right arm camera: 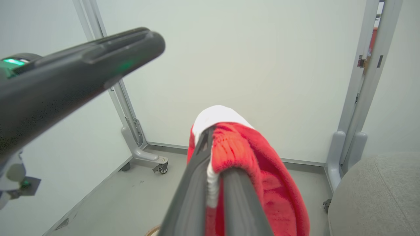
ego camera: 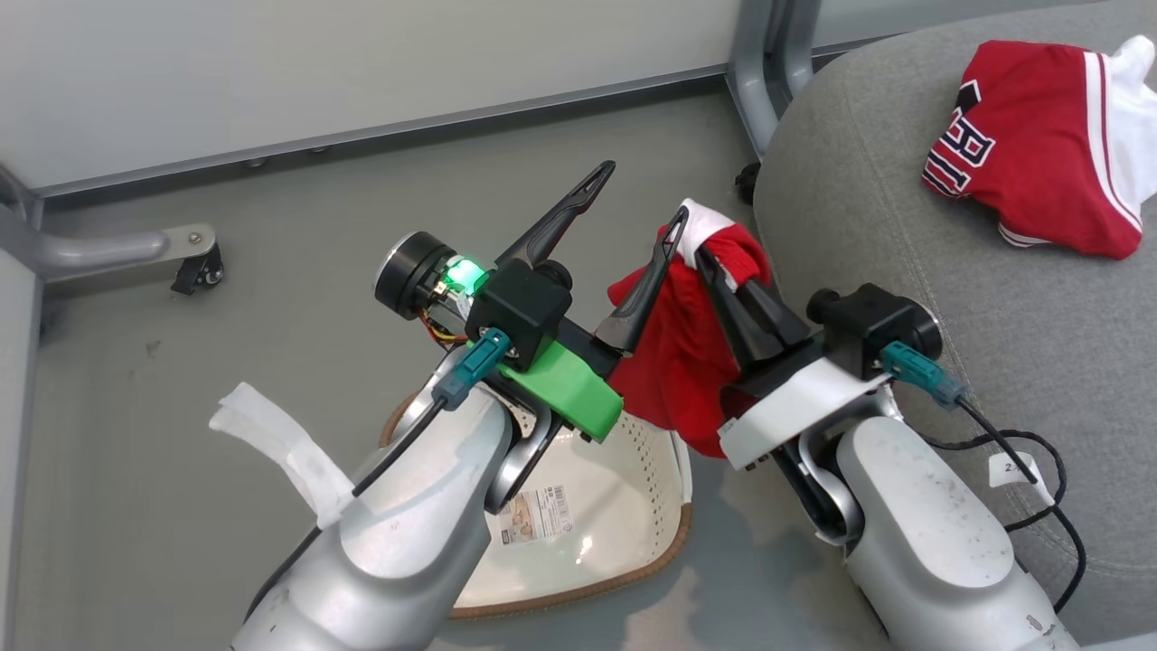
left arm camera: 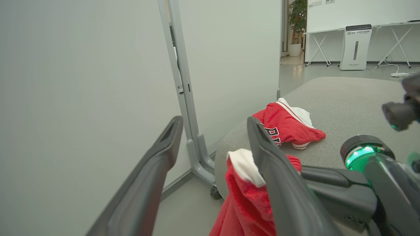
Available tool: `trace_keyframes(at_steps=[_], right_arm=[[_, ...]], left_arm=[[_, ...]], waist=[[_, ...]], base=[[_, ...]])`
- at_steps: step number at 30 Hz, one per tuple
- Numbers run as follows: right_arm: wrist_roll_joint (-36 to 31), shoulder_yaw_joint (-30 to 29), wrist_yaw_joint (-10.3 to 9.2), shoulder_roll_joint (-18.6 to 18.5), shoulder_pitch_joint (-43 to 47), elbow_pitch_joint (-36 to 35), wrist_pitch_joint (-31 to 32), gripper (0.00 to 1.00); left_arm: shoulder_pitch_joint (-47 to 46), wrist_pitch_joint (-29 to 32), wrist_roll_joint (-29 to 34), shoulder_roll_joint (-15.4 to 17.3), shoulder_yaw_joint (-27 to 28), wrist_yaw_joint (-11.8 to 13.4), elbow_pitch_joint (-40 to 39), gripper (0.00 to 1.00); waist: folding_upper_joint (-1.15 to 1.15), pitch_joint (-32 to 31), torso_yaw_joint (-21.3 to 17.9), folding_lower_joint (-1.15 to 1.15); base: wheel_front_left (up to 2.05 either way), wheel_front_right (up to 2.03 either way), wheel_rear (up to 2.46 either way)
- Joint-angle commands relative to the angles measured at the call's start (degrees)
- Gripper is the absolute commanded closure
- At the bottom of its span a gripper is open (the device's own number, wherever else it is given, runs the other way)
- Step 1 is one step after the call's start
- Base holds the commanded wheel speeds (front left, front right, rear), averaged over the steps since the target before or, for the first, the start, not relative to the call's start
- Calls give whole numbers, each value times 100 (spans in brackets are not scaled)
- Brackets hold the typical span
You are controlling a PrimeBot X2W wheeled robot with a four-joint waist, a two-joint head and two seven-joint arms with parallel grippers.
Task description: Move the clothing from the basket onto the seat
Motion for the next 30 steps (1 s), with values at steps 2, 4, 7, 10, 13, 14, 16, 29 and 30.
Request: trace_keyframes(at_steps=[2,4,7,10,13,14,16,29,30], right_arm=[[-137,-215,-4,-16,115,-97,-28,100],[-201,-434,-4,-16,163,-212,-28,100],[-269,-754,-4,-17,274,-374,-28,100],[-343,-973,-4,-15,409,-535,-28,100],[-441,-1143,-4,-16,558,-686,-28,100],[-470,-1167,-4,-16,588,-712,-28,100],[-524,-1261,-4,-16,701,-820,-28,100],[-720,-1974,-4,-38,1311,-1346,-28,100],[-733,-2022,-4,-47,1350,-1361,-28,100]], left_arm=[[108,0,105,7,38,-35,31,0],[111,0,147,9,68,-52,38,0],[128,0,188,8,99,-86,40,0],[155,1,260,11,119,-110,49,0],[189,1,315,15,147,-134,62,0],[190,1,325,17,157,-141,65,0],[225,1,354,20,176,-156,76,0],[394,1,470,14,57,-228,47,0],[400,1,474,12,48,-232,44,0]], waist=[[0,59,-203,0],[0,85,-317,0],[0,117,-504,0],[0,139,-682,0],[0,156,-877,0],[0,161,-919,0],[0,167,-1050,0],[0,275,-1551,0],[0,284,-1567,0]], base=[[0,0,0],[0,0,0],[0,0,0],[0,0,0],[0,0,0],[0,0,0],[0,0,0],[0,0,0],[0,0,0]])
